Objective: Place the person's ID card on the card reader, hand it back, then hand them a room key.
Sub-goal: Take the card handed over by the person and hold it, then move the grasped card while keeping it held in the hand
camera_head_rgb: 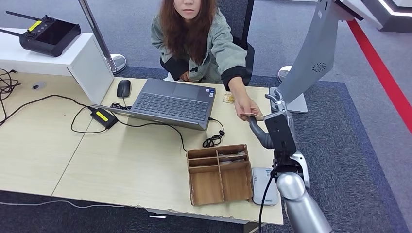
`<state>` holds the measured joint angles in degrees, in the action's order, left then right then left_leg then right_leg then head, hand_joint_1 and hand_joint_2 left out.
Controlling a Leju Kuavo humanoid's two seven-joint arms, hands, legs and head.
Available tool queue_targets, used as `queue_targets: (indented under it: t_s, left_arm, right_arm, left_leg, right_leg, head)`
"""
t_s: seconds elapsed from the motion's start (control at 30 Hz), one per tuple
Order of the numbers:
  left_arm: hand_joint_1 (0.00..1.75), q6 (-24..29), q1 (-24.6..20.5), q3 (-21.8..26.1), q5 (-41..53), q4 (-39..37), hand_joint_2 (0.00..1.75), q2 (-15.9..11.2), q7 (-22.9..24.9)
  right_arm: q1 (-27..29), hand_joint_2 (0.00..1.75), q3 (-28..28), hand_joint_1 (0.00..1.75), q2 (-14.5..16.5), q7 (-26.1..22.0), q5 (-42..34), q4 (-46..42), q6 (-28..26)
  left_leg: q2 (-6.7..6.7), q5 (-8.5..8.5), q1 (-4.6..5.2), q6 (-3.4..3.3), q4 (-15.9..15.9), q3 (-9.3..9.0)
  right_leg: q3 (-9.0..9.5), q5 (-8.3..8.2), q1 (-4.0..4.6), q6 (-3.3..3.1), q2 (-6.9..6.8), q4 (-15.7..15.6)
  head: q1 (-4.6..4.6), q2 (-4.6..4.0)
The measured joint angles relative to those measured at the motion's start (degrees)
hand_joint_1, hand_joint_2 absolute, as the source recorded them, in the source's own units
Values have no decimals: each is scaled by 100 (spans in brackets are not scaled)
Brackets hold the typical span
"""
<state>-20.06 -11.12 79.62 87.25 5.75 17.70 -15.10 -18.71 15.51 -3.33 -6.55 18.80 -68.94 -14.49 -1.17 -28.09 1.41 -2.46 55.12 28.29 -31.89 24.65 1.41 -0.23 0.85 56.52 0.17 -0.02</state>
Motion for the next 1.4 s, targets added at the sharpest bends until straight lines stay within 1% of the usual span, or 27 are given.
queue_targets:
  t_s: [0.53, 0.77, 0.97, 1.17, 1.27, 1.4]
  left_arm:
    - [0, 35, 1, 2, 2, 0, 0, -2, 7]
    - [0, 49, 3, 4, -5, 0, 0, -2, -12]
    - [0, 81, 34, 26, -36, 0, 0, -14, -116]
    - [0, 133, 78, 68, -62, 0, 0, -39, -193]
    - [0, 138, 91, 116, -70, 0, 0, -51, -223]
    - [0, 137, 91, 205, -85, 0, 0, -69, -248]
  right_arm:
    - [-1, 175, 33, 175, 34, -108, -10, 193, -83]
    - [62, 175, 33, 175, 34, -297, -183, 150, -157]
    - [595, 175, -72, 175, -113, -310, -498, -607, -268]
    - [1220, 175, -477, 175, -381, -208, -620, -1349, -277]
    - [1529, 175, -710, 175, -474, -217, -475, -1443, -236]
    - [1845, 175, -905, 175, -486, -430, -438, -1271, -190]
  left_leg:
    - [0, -1, 0, 0, 0, 1]
    - [0, -1, 0, 0, 0, -2]
    - [1, -4, 1, 2, 1, -2]
    - [2, -10, 2, -2, 1, -3]
    - [2, -10, 2, -2, 0, -2]
    - [1, -11, 2, -2, 0, -1]
  right_leg:
    - [0, 1, 0, 0, 0, 0]
    - [-1, 1, 0, -1, 0, -1]
    - [-1, 4, 0, -1, 0, -2]
    - [0, 8, -1, 4, 1, -5]
    - [1, 9, -1, 4, 1, -6]
    - [0, 9, -1, 4, 1, -7]
  head:
    - [1, 0]
    - [0, 0]
    - [-1, 0]
    - [-1, 0]
    - [0, 0]
    - [-1, 0]
